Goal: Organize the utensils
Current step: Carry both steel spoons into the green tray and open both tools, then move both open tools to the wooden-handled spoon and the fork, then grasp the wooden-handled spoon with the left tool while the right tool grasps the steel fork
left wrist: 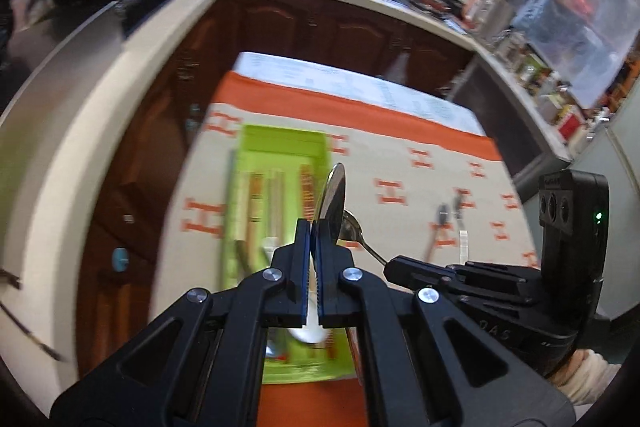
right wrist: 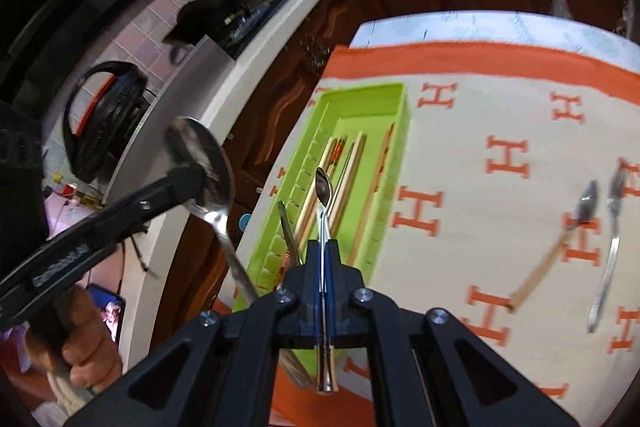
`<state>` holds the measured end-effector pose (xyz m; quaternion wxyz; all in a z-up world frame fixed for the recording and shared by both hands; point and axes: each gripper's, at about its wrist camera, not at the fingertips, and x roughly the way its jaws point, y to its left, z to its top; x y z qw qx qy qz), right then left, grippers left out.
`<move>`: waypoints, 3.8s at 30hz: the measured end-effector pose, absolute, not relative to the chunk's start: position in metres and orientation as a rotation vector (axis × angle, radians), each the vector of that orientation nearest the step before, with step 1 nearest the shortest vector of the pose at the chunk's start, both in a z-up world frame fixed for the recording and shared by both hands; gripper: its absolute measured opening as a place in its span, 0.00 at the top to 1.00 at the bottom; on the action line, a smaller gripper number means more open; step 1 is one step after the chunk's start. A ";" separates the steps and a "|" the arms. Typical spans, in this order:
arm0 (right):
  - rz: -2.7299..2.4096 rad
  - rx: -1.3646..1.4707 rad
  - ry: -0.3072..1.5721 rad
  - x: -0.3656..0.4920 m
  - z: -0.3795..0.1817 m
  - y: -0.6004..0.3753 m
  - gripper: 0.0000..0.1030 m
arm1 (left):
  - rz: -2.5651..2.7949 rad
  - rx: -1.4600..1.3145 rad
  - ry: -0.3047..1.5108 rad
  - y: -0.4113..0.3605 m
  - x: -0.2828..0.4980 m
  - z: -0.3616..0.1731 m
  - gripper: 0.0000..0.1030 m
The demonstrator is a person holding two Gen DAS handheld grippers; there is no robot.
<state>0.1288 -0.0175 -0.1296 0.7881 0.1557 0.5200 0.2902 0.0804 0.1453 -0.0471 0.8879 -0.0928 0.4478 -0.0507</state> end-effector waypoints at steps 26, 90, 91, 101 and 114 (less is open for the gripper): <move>0.492 0.467 1.229 0.174 -0.185 0.005 0.95 | -0.018 -0.194 1.097 0.153 0.209 -0.155 0.97; 0.272 0.404 1.192 0.159 -0.153 -0.255 0.77 | -0.421 0.095 1.232 -0.111 0.186 -0.175 0.64; 0.277 0.412 1.204 0.159 -0.160 -0.255 0.77 | -0.426 0.096 1.241 -0.112 0.187 -0.182 0.64; 0.304 0.456 1.240 0.154 -0.189 -0.257 0.77 | -0.470 0.126 1.330 -0.127 0.198 -0.226 0.72; 0.316 0.518 1.261 0.157 -0.207 -0.262 0.77 | -0.456 0.324 1.299 -0.154 0.187 -0.228 0.77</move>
